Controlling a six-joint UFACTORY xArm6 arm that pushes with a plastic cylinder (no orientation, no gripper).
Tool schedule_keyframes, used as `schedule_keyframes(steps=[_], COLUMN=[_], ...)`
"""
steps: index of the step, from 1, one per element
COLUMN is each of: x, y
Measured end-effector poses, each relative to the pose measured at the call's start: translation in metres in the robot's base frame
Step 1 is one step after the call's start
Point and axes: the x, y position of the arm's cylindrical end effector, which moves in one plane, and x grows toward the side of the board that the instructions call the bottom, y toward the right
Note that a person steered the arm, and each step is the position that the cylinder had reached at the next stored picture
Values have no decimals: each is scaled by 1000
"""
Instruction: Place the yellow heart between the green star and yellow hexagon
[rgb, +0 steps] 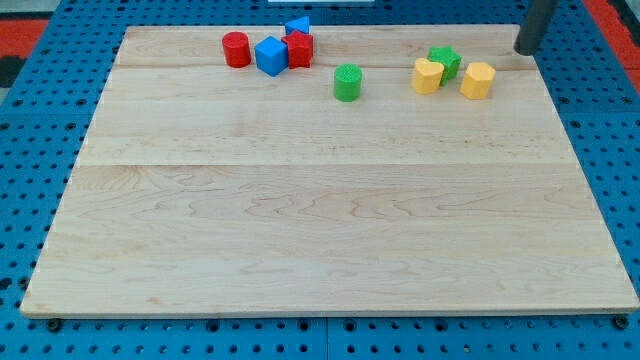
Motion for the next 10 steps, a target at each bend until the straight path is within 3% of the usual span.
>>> schedule_keyframes(steps=[2, 3, 4, 5, 6, 8, 9, 10], x=[151, 166, 107, 71, 31, 107, 101, 80], y=[-64, -98, -60, -59, -112, -147, -201, -213])
